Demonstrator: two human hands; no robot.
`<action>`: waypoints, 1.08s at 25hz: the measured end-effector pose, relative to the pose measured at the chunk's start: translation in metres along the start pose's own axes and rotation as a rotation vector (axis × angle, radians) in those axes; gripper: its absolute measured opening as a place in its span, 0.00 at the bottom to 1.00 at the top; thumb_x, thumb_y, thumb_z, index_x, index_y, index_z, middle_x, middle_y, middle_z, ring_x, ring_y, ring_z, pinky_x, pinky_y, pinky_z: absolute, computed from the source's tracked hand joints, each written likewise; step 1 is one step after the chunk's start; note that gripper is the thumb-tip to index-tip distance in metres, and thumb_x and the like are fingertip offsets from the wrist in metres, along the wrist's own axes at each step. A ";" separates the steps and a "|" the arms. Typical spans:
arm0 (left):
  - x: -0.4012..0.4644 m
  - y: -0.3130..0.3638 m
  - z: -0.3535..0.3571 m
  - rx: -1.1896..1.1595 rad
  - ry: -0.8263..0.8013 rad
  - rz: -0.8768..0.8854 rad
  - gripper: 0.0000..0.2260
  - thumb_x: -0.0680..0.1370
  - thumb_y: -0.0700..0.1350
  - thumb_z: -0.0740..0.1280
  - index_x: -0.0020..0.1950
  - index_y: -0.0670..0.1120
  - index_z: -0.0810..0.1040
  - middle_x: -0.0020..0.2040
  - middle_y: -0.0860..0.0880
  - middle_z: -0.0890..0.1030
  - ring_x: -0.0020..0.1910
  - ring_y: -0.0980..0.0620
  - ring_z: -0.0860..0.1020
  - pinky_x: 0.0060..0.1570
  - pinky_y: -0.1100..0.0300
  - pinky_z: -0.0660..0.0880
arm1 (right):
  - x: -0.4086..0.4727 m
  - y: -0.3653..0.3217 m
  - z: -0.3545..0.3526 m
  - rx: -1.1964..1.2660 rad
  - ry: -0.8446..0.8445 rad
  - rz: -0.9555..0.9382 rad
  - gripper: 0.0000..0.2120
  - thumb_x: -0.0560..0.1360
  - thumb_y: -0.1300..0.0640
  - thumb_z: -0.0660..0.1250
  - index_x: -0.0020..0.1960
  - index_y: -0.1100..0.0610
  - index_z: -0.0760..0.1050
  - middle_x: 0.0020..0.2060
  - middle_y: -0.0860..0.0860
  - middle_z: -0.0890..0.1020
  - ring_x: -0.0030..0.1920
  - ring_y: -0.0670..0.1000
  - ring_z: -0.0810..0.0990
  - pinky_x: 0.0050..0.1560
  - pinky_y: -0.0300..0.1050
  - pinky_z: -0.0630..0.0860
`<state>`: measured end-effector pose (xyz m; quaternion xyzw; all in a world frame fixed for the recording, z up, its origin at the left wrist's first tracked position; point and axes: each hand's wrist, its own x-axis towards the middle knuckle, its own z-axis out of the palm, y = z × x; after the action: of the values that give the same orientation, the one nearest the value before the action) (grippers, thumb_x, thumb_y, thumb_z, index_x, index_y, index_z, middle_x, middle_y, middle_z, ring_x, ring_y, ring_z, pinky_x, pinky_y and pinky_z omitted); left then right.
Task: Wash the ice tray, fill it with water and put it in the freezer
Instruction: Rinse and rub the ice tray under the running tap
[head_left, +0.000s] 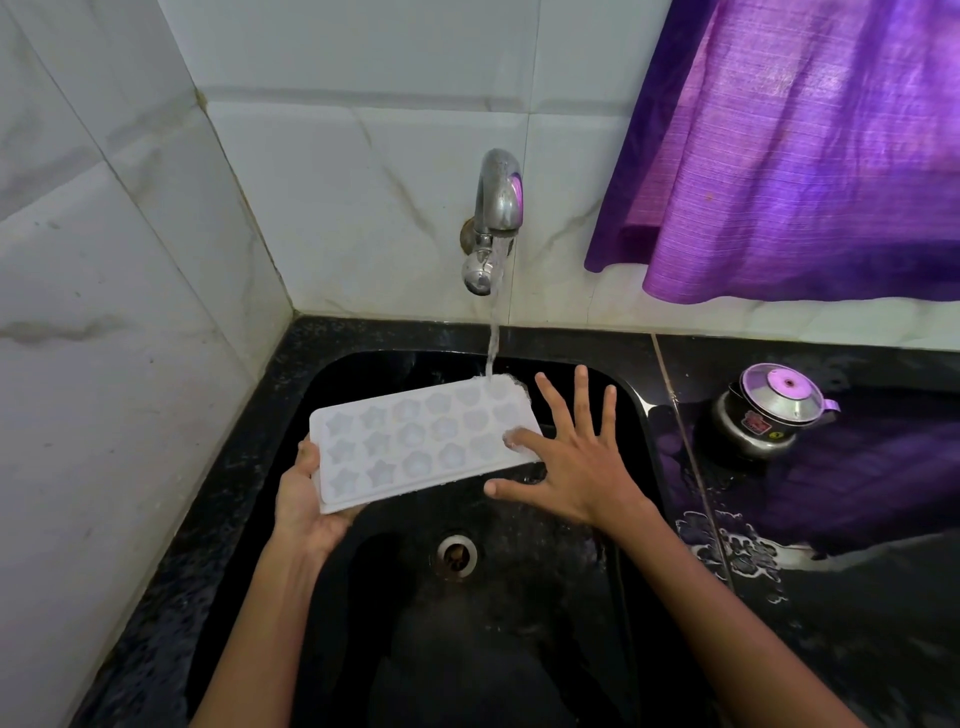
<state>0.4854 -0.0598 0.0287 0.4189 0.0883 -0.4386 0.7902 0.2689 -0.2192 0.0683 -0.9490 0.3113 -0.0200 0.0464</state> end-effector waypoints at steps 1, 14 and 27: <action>0.000 0.000 0.001 0.000 -0.001 0.003 0.18 0.83 0.52 0.52 0.47 0.52 0.80 0.44 0.46 0.86 0.41 0.45 0.85 0.32 0.44 0.81 | 0.000 0.001 -0.001 -0.025 0.012 0.011 0.42 0.61 0.19 0.41 0.66 0.37 0.69 0.77 0.53 0.39 0.67 0.59 0.18 0.62 0.61 0.17; -0.003 -0.001 -0.005 0.013 0.000 0.009 0.14 0.82 0.52 0.53 0.52 0.52 0.78 0.46 0.46 0.86 0.43 0.44 0.84 0.33 0.45 0.81 | -0.006 -0.006 -0.003 -0.037 -0.003 0.057 0.47 0.58 0.18 0.35 0.63 0.38 0.71 0.77 0.53 0.39 0.67 0.60 0.18 0.62 0.63 0.17; -0.004 -0.008 0.000 0.069 -0.033 0.026 0.15 0.83 0.52 0.52 0.53 0.52 0.78 0.46 0.48 0.86 0.43 0.45 0.85 0.33 0.46 0.81 | -0.014 0.000 -0.006 0.379 -0.105 0.082 0.33 0.70 0.25 0.47 0.60 0.43 0.75 0.77 0.50 0.40 0.64 0.53 0.15 0.65 0.55 0.20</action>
<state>0.4769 -0.0591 0.0265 0.4394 0.0546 -0.4380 0.7823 0.2572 -0.2114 0.0740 -0.9096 0.3375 -0.0266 0.2410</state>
